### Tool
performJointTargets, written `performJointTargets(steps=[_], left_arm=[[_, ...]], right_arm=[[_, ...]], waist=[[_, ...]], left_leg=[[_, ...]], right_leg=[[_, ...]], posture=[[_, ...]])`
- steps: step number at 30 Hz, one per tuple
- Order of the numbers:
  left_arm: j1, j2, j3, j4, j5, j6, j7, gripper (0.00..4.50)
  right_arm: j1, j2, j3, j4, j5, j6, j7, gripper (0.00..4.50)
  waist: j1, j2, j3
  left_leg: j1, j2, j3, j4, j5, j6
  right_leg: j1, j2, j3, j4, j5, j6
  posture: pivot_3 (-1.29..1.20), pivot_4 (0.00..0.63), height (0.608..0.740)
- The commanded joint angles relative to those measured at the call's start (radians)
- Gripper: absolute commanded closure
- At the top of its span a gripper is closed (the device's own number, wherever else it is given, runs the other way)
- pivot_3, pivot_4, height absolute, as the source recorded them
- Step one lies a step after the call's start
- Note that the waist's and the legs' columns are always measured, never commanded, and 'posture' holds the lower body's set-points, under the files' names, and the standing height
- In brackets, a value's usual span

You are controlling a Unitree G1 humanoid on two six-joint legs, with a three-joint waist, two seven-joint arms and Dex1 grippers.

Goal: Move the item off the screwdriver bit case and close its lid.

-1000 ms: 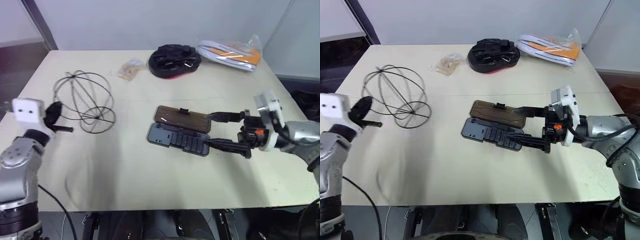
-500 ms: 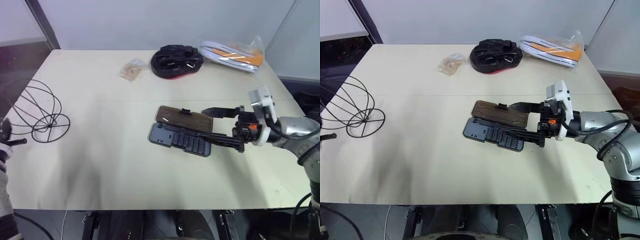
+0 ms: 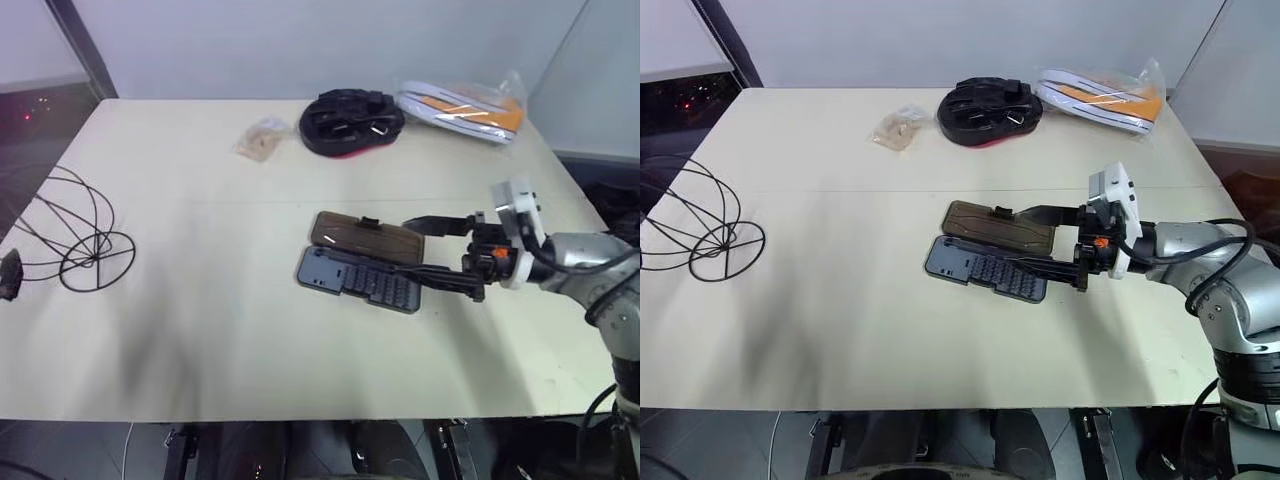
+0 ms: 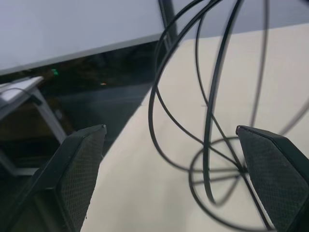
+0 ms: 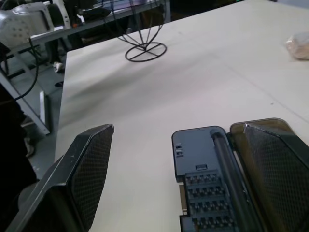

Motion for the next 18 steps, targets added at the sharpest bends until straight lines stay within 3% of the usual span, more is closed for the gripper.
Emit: performJointTargets(steps=[1,7,11,16,18], left_arm=[[0.102,0.018,0.09,-0.113,-0.151,0.085,-0.131,0.01],[0.374,0.111,0.17,-0.306,-0.463,0.318,-0.428,0.01],[0.386,0.266,0.174,-0.391,-0.626,0.429,-0.529,0.01],[0.077,0.463,-0.101,-0.366,-0.674,0.435,-0.503,0.01],[-0.15,0.484,-0.318,-0.292,-0.61,0.412,-0.504,0.01]], right_arm=[[-0.04,0.0,0.001,0.021,-0.017,-0.028,0.028,0.0],[-0.057,-0.021,-0.002,0.057,-0.027,-0.028,0.081,0.0],[-0.041,-0.044,-0.021,0.069,-0.043,-0.031,0.092,0.0],[-0.019,-0.035,-0.048,0.057,-0.053,-0.019,0.037,0.0],[0.007,-0.03,-0.059,0.031,-0.059,-0.014,-0.003,0.0]], waist=[[0.0,0.0,0.0],[-0.002,0.0,0.0],[0.008,0.002,0.001],[0.003,0.003,0.002],[-0.001,0.005,0.002]], left_leg=[[0.0,0.0,0.0,0.0,0.0,0.0],[-0.001,0.0,0.0,-0.001,0.0,0.0],[-0.001,0.001,0.0,0.0,0.0,0.0],[0.0,0.0,0.001,0.001,0.0,0.0],[-0.001,0.0,0.002,0.001,0.0,0.0]], right_leg=[[0.0,0.0,0.0,0.0,-0.001,-0.001],[-0.001,-0.001,0.0,-0.001,-0.001,-0.003],[0.001,-0.002,-0.004,-0.001,-0.003,-0.004],[0.003,-0.002,-0.005,-0.001,-0.002,-0.004],[0.002,-0.001,-0.005,-0.001,-0.002,-0.004]], posture=[[0.0,0.15,0.74],[0.0,0.15,0.74],[0.0,0.15,0.74],[0.0,0.15,0.74],[0.0,0.15,0.74]])
